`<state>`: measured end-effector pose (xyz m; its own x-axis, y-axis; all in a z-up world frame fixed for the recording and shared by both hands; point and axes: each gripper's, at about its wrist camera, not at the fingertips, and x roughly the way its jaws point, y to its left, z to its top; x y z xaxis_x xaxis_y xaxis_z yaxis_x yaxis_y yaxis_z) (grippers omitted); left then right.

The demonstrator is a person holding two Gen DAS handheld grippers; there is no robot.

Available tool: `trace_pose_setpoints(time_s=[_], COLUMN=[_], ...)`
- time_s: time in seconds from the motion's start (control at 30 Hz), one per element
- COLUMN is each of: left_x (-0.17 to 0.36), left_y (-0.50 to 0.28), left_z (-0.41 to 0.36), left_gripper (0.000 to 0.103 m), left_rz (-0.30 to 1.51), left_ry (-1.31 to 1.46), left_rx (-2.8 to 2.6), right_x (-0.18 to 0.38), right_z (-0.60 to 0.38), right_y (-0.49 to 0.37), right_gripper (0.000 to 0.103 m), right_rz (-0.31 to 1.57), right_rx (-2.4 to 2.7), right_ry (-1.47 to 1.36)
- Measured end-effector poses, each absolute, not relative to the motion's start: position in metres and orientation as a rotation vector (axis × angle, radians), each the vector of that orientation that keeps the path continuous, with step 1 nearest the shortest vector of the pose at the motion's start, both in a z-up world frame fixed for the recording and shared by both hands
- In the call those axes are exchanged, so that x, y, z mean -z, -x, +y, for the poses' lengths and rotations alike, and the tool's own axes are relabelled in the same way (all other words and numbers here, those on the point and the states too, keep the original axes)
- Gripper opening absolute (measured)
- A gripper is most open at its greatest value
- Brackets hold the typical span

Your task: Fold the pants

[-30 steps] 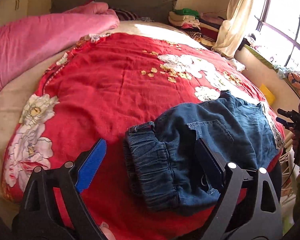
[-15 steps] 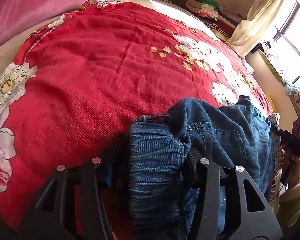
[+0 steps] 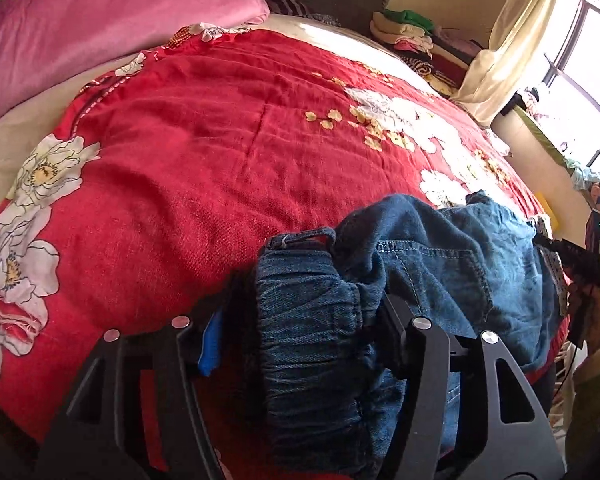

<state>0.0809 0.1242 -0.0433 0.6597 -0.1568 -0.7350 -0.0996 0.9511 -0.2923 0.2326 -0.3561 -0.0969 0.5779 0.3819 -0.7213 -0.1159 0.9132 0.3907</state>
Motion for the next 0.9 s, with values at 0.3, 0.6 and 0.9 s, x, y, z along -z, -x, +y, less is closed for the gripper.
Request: trace_pose_setpoints(time_s=[0.3,0.6,0.9], left_x=[-0.036,0.006,0.069], left_y=[-0.082,-0.2,-0.243], left_z=[0.085,-0.034,-0.058], left_gripper=[0.071,0.072,0.046], left_rz=[0.682,0.884,1.085], left_ry=[0.184,0.157,0.189], left_rx=[0.112,0.416,0.42], right_x=[0.065,0.088,0.105], right_z=[-0.398,-0.397,-0.37], right_y=[-0.205,-0.246,-0.261], right_gripper=[0.067,0.068,0.034], right_rz=[0.818,0.93,1.013], right_rx=[-0.358,-0.39,-0.515], right_ry=[-0.42,-0.477,-0.448])
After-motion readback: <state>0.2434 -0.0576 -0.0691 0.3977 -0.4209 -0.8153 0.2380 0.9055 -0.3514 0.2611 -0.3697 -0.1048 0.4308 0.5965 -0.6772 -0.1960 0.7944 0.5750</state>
